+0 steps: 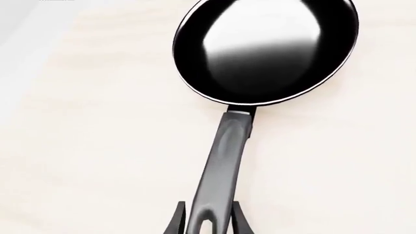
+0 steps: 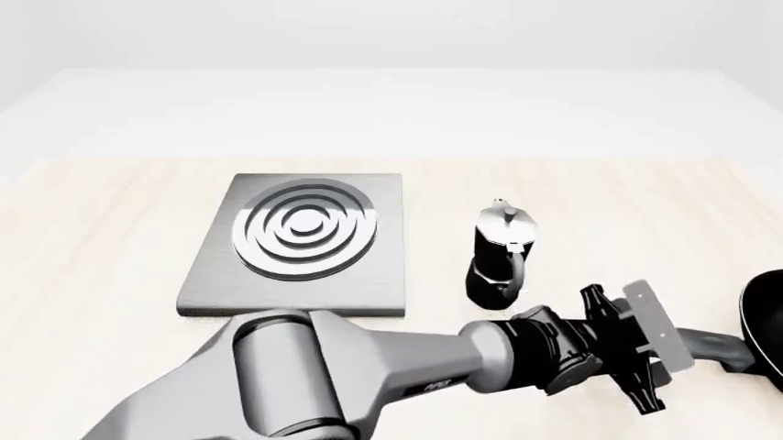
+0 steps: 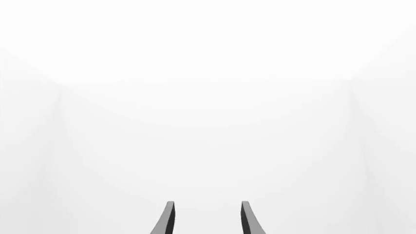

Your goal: Put the frying pan on the stove.

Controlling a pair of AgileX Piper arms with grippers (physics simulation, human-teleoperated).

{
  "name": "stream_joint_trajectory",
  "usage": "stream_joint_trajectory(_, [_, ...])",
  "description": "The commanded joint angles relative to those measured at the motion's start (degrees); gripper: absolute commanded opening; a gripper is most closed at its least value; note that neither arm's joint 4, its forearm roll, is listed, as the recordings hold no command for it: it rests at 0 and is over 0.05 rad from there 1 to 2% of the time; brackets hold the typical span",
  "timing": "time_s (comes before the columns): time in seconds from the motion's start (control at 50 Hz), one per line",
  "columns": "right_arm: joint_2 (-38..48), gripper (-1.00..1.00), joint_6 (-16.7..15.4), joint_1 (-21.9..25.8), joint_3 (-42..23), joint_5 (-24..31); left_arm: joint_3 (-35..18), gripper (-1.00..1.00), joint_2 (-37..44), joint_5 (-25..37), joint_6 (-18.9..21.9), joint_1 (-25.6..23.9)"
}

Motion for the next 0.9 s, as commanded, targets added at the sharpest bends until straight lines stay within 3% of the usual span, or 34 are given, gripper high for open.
stream_joint_trajectory(0.02, [0.00,1.00,-0.18,0.35,-0.03,0.02,0.82,-1.00,-0.28,-0.99,0.54,0.07])
stream_joint_trajectory(0.64, [0.00,1.00,-0.61,0.87,-0.11,0.02,11.27,-1.00,-8.36,-9.17,-0.45,-0.35])
stream_joint_trajectory(0.9, [0.00,1.00,-0.57,0.76,-0.15,-0.02,16.96,-1.00,-14.27,-13.01,-4.47,-1.49])
